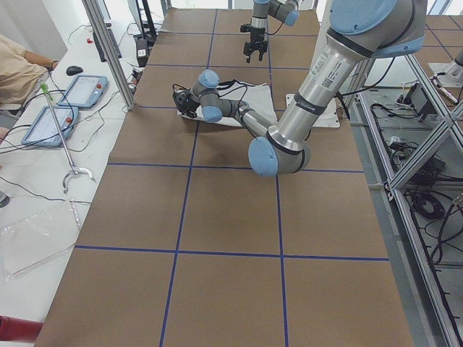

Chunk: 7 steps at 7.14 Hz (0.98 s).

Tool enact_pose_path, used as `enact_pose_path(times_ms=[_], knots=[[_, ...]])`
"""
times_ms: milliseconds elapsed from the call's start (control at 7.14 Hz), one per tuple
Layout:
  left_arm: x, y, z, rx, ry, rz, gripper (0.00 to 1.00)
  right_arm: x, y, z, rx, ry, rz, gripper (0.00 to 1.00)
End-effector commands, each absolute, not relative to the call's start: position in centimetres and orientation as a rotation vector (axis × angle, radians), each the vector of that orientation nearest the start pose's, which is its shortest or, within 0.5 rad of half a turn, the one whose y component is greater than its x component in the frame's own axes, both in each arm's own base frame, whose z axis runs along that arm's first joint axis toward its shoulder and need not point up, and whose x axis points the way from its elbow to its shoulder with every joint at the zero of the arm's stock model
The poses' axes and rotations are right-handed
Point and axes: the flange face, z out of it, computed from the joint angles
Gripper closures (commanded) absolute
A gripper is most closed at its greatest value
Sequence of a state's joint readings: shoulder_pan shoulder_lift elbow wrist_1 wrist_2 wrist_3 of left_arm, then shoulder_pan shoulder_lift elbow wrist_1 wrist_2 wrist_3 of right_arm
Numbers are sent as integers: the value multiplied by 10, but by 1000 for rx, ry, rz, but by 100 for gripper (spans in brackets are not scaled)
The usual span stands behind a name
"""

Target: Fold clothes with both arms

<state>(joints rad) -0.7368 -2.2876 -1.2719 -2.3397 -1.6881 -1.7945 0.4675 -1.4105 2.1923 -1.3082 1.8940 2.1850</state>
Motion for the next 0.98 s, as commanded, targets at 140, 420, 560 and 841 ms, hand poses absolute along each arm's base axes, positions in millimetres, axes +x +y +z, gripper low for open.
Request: enact_pose_path(times_ms=[140, 420, 560, 841], knots=[[491, -624, 252, 226, 1260, -765, 44, -412, -288, 263, -327, -1048, 792, 0], [469, -600, 257, 232, 1289, -754, 44, -465, -240, 281, -146, -1031, 803, 0], [468, -598, 257, 231, 1290, -752, 44, -484, -218, 289, -135, -1021, 839, 0], [468, -597, 258, 230, 1292, -750, 44, -508, -191, 307, -133, -986, 870, 0]])
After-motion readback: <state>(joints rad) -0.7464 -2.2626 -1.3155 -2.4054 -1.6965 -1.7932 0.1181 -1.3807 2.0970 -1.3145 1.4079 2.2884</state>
